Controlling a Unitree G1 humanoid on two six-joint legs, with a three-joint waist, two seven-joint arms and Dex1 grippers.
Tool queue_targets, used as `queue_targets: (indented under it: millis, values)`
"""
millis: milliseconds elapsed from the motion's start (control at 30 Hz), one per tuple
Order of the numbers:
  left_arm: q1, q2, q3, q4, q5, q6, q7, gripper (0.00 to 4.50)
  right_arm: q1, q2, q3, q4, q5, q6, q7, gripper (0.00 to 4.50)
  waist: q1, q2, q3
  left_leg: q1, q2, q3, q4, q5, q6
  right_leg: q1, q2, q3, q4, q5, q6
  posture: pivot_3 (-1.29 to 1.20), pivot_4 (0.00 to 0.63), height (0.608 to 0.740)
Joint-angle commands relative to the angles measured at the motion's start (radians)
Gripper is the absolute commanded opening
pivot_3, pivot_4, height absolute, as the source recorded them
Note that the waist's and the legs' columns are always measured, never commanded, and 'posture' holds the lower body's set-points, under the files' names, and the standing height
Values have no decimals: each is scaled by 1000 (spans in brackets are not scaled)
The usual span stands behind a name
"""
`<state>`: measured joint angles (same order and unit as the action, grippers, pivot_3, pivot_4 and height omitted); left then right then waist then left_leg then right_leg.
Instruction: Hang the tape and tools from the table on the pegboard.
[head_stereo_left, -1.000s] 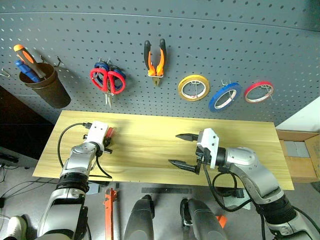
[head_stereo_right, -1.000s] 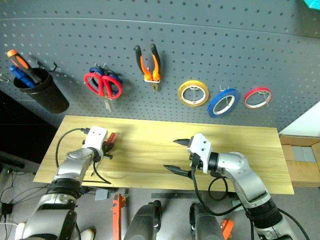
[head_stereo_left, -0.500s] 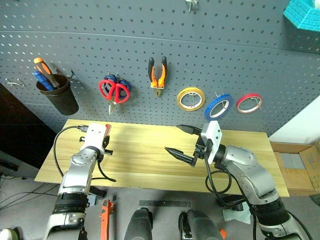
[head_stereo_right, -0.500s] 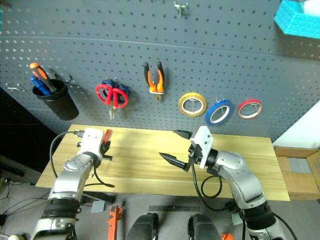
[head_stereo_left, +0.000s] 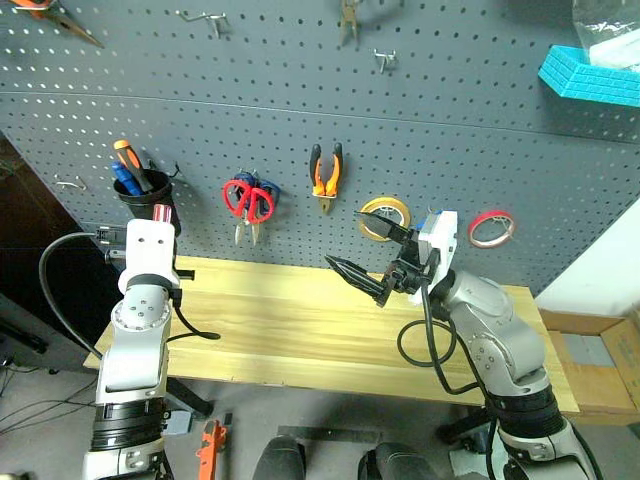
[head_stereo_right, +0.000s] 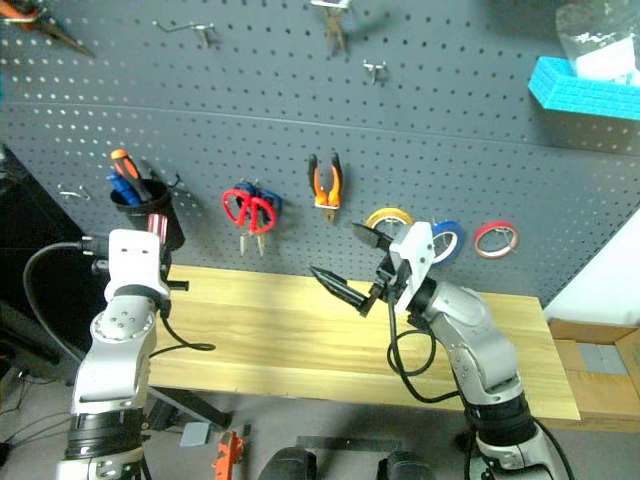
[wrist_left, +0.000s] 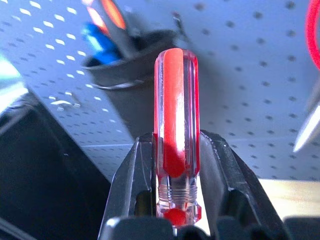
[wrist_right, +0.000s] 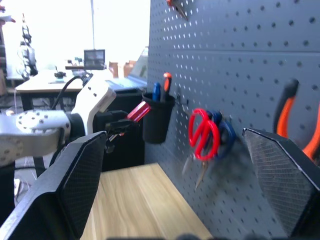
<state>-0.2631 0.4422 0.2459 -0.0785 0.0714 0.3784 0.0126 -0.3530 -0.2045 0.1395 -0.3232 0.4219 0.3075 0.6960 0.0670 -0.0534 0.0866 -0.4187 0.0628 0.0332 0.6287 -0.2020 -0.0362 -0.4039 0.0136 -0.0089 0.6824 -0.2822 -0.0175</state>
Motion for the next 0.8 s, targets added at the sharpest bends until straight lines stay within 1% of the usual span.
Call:
queue_targets:
  millis: [33, 133, 333, 400, 600, 800]
  values:
    - [-116, 22, 28, 44, -9, -139, 12, 834, -43, 27, -14, 0, 14, -48, -10, 4500, 14, -1, -1, 0, 0, 0, 0, 0, 0, 0, 0, 0, 0, 0, 0, 199, 0, 740]
    - [-196, 39, 38, 138, -9, -215, 17, 834, -62, 48, -16, 12, 12, -64, -18, 4500, 22, -1, -10, 0, 0, 1, 0, 0, 1, 1, 1, -1, 0, 0, -1, 191, 0, 740]
    - [-377, 74, 28, 351, -7, -345, 18, 834, -83, 63, -10, 20, 5, -71, -34, 4500, 20, -5, -16, 0, 0, 1, 1, 0, 1, 1, 1, -1, 0, 1, -1, 158, 0, 740]
    - [-416, 80, 26, 410, -9, -373, 17, 834, -85, 63, -6, 21, 1, -71, -37, 4500, 17, -5, -17, 0, 0, 1, 1, 0, 1, 1, 1, -1, 1, 1, -1, 158, 0, 740]
    - [-621, 111, 7, 675, -12, -504, -3, 834, -78, 30, 22, 36, -56, -51, -49, 4500, 14, -7, -19, 0, -1, 1, 1, 0, 1, 1, 1, -2, 2, 1, -1, 143, 0, 740]
    - [-731, 140, 0, 852, -10, -600, 5, 834, -73, 11, 27, 26, -51, -44, -47, 4500, 10, -7, -20, 0, -1, 3, 1, 0, 1, 0, 1, -1, 2, 1, -2, 138, 0, 740]
